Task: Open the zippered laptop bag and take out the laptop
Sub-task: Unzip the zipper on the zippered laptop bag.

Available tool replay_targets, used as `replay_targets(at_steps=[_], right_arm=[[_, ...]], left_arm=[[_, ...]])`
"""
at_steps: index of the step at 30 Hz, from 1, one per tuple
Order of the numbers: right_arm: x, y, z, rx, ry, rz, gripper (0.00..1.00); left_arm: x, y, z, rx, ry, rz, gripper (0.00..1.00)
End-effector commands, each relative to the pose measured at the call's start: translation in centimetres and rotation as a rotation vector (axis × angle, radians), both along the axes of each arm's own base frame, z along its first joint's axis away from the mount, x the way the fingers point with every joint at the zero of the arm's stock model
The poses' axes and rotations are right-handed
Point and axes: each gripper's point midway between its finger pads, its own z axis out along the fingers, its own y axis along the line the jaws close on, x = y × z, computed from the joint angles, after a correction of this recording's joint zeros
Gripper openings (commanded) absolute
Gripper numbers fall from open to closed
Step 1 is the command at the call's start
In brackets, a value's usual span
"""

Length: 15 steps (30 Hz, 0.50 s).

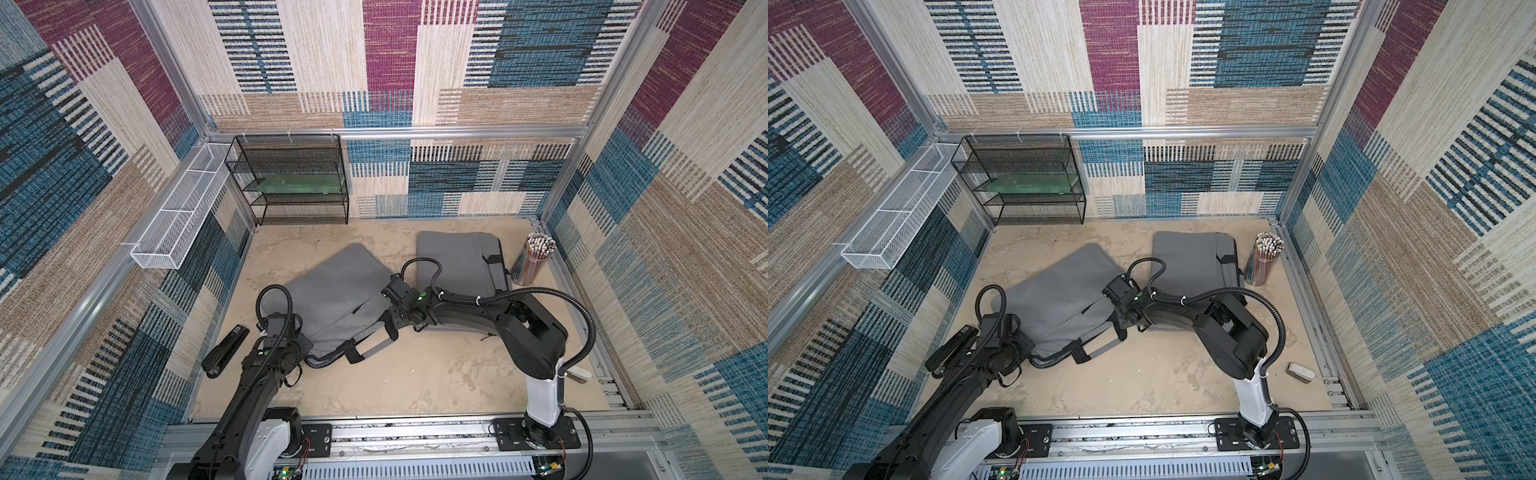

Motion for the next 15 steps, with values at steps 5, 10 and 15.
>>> replay_targets(at_steps=[5, 10, 15], right_arm=[[0.1, -1.3, 0.2, -0.029, -0.009, -0.041, 0.0], [-0.1, -0.8, 0.3, -0.003, 0.0, -0.032, 0.0], [-0.5, -0.2, 0.4, 0.036, 0.013, -0.017, 0.0]], left_arm=[[2.7, 3.1, 2.4, 0.15, -0.081, 0.038, 0.0], [3.4, 3.5, 2.6, 0.15, -0.082, 0.034, 0.06], [4.2, 3.2, 2.8, 0.135, -0.083, 0.002, 0.15]])
